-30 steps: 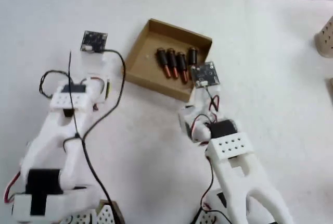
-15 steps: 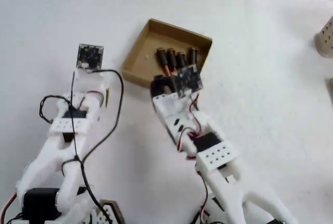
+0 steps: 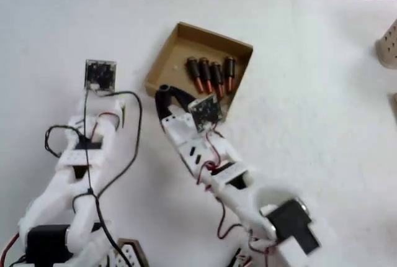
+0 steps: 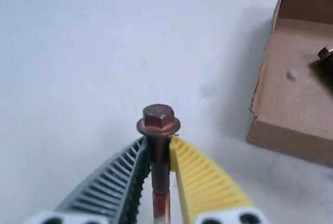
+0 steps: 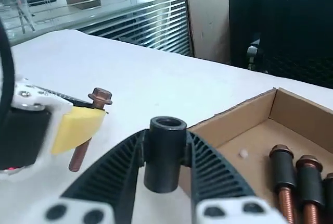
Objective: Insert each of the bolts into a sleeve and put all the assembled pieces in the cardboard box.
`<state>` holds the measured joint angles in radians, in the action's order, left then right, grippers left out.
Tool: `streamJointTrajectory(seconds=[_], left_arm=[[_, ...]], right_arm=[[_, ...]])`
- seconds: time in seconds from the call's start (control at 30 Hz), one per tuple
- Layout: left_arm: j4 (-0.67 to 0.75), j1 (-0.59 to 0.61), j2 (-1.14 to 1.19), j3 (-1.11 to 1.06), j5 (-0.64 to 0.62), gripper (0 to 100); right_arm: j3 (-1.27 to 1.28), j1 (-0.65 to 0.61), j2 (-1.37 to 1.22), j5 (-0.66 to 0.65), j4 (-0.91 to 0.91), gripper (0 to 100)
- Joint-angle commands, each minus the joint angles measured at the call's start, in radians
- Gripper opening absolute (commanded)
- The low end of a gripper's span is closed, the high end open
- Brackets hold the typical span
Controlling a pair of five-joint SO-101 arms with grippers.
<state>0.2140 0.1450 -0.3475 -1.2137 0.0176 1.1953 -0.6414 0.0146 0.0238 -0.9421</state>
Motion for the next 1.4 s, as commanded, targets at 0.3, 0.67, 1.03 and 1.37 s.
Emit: streamJointTrajectory(seconds=[0.3, 0.67, 1.03, 1.37], left_arm=[[0.068, 0.007, -0.047, 0.008, -0.002, 2], [0.068, 0.005, -0.047, 0.008, -0.002, 2], [0.068, -0.051, -0.056, 0.011, -0.002, 2], [0.393, -0.225, -0.056, -0.058, 0.003, 2]], right_arm=[[0.238, -0.099, -0.266, -0.052, -0.728, 1.5], [0.427, -0.097, -0.262, -0.051, -0.803, 1.5], [0.443, -0.082, -0.269, -0.051, -0.802, 1.5], [0.442, -0.079, -0.271, -0.051, -0.773, 1.5]])
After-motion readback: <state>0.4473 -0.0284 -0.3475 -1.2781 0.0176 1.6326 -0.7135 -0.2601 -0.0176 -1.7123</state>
